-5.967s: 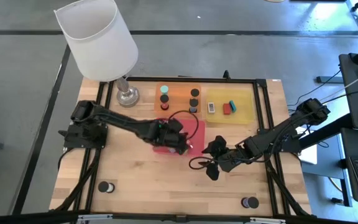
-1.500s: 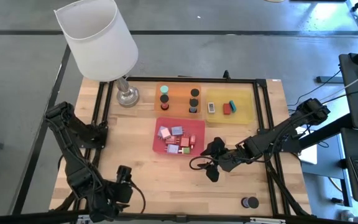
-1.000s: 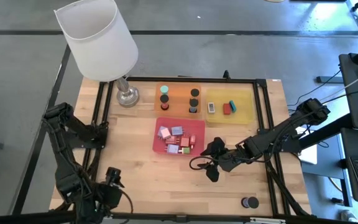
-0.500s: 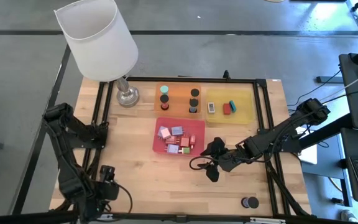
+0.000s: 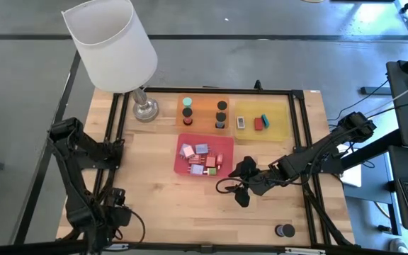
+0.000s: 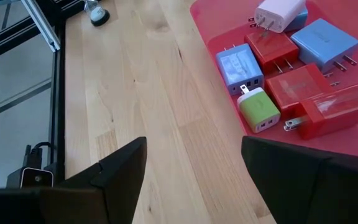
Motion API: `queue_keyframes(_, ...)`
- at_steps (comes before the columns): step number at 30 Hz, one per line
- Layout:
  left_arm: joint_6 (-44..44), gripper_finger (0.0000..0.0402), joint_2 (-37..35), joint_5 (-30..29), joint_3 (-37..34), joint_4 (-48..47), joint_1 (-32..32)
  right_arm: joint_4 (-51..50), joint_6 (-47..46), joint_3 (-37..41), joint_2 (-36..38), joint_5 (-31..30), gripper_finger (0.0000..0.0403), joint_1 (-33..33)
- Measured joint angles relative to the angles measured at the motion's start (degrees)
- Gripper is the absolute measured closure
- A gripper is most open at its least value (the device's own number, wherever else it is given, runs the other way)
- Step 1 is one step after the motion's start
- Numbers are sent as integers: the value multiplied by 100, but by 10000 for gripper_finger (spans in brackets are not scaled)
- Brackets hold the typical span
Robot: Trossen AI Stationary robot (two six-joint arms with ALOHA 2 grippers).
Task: Pick & Place Office items
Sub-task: Put the white black hourglass into the orange bin
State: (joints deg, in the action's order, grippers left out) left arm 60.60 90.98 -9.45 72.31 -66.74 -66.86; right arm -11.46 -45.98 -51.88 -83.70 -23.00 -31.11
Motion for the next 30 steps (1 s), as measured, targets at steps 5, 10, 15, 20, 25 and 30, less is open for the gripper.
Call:
queue_keyframes(5,155,56,-2,2,-92,43,-115,0,1,0,0,0,138,0)
queue_keyframes(10,371,47,-9,-6,-362,361,-226,0,1,0,0,0,138,0)
queue_keyframes(15,527,45,-9,-91,-582,532,-241,0,0,0,0,-2,138,0)
queue_keyframes(20,689,45,-9,-114,-702,544,-241,-2,-1,0,0,-2,138,0)
queue_keyframes(25,1412,45,-9,-114,-728,556,-241,0,1,0,0,-2,138,0)
queue_keyframes(30,1621,49,-9,-100,-728,549,-241,0,1,0,0,-2,138,0)
